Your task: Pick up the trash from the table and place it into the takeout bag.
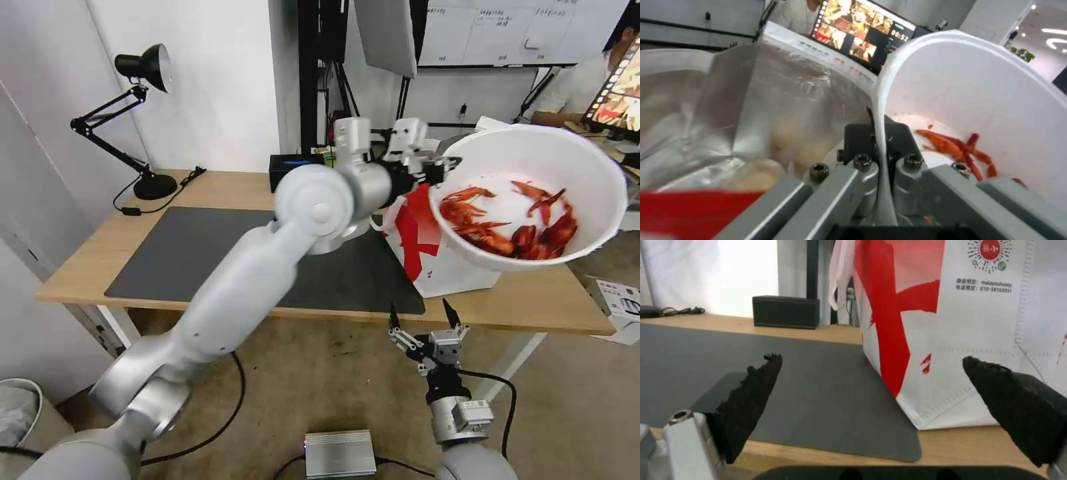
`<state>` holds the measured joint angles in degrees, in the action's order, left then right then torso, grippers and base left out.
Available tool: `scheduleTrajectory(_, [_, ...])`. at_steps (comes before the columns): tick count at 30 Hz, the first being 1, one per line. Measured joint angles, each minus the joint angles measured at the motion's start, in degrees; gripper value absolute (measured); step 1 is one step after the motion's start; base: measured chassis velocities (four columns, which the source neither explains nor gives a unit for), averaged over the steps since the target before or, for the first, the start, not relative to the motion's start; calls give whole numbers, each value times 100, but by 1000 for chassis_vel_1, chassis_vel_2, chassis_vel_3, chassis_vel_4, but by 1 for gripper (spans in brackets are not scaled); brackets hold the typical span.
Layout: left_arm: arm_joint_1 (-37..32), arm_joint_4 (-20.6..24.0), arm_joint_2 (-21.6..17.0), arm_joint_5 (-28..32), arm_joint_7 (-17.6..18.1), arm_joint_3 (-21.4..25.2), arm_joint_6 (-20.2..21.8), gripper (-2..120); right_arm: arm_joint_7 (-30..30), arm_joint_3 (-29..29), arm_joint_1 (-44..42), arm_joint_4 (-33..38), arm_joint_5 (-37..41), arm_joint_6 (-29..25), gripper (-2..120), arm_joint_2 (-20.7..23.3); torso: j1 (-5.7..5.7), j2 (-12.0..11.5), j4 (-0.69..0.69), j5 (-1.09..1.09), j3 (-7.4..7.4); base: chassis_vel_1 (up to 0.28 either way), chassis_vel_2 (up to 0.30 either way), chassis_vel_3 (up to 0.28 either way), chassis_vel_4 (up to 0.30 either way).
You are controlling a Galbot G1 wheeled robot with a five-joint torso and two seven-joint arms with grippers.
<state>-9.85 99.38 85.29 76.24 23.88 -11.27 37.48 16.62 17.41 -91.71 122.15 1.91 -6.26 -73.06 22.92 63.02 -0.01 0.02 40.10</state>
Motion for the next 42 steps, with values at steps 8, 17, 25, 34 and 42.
scheduleTrajectory(8, [234, -522, 516, -4, 369, -43, -178, 0, 0, 0, 0, 0, 0, 0, 100, 0, 0, 0, 1, 0, 0, 0, 0, 0, 0])
scheduleTrajectory(17, [605, -895, 630, 73, 964, -130, -476, 0, 0, 0, 0, 0, 0, 0, 100, 0, 0, 1, 1, -1, 0, 0, 0, 0, 0])
scheduleTrajectory(25, [819, -1065, 622, 222, 1467, -190, -764, 0, 0, 0, 0, 0, 0, 0, 100, 0, 0, 1, 2, -2, 0, 0, 0, 0, 0])
scheduleTrajectory(34, [1113, -1282, 618, 301, 1590, -266, -919, 0, 0, 0, 0, 0, 0, 0, 100, 0, 0, 0, 1, -2, 0, 0, 0, 0, 0])
scheduleTrajectory(42, [1419, -1738, 618, 301, 1405, -410, -939, 0, 0, 0, 0, 0, 0, 0, 100, 0, 0, 0, 1, -2, 0, 0, 0, 0, 0])
